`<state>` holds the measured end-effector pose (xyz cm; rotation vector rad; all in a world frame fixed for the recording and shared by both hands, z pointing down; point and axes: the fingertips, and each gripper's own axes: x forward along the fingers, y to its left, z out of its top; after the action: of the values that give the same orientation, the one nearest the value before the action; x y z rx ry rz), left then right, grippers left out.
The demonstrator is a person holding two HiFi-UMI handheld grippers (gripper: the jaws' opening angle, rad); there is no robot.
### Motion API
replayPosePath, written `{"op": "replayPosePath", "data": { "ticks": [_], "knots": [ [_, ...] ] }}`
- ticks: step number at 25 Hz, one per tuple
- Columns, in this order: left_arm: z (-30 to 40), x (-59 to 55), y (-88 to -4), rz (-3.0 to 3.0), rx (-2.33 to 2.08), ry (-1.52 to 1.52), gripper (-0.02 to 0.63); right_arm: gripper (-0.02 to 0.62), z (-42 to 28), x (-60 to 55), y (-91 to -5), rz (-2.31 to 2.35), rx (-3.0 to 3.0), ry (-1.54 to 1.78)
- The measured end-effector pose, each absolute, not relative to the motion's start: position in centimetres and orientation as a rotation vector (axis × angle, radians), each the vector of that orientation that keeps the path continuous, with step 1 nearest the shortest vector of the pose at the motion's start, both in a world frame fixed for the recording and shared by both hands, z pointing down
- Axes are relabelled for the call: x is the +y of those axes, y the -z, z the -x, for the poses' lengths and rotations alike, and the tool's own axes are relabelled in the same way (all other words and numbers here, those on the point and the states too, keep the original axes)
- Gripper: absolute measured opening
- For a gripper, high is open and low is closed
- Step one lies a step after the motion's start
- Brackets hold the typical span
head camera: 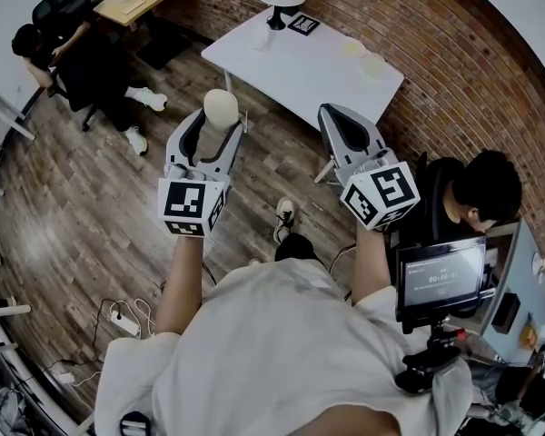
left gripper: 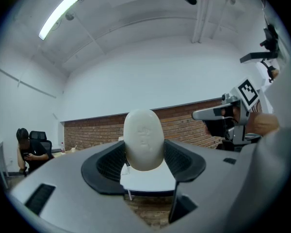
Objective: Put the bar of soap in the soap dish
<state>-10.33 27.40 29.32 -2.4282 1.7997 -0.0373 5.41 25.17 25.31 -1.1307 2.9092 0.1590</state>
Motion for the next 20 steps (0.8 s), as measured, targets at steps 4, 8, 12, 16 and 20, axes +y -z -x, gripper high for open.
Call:
{"op": "replayPosePath", "data": {
  "ticks": [4,8,12,16,20],
  "knots": [
    [10.4,27.3,-29.1,2.416,1.809,0.038,0.258,0.005,-5.3,25.0,-25.4,1.099,2.912,-0.151],
    [10.9,25.2,-29.1,2.405,1.819,0.041,0.258,0.005,-4.9,22.6,-25.5,1.112,2.907,-0.146],
    [10.9,21.3,-29.6,2.404,1.833,0.058,0.258,0.005,-4.9,18.5,-25.9,1.095,2.900,-0.144],
    [10.8,17.8,-29.7,2.404,1.839,0.061,0.258,0.005,-4.9,14.8,-26.0,1.091,2.905,-0.149],
    [10.5,13.9,-29.6,2.407,1.857,0.058,0.258,0.005,-5.6,10.7,-25.6,1.097,2.893,-0.145]
  ]
}}
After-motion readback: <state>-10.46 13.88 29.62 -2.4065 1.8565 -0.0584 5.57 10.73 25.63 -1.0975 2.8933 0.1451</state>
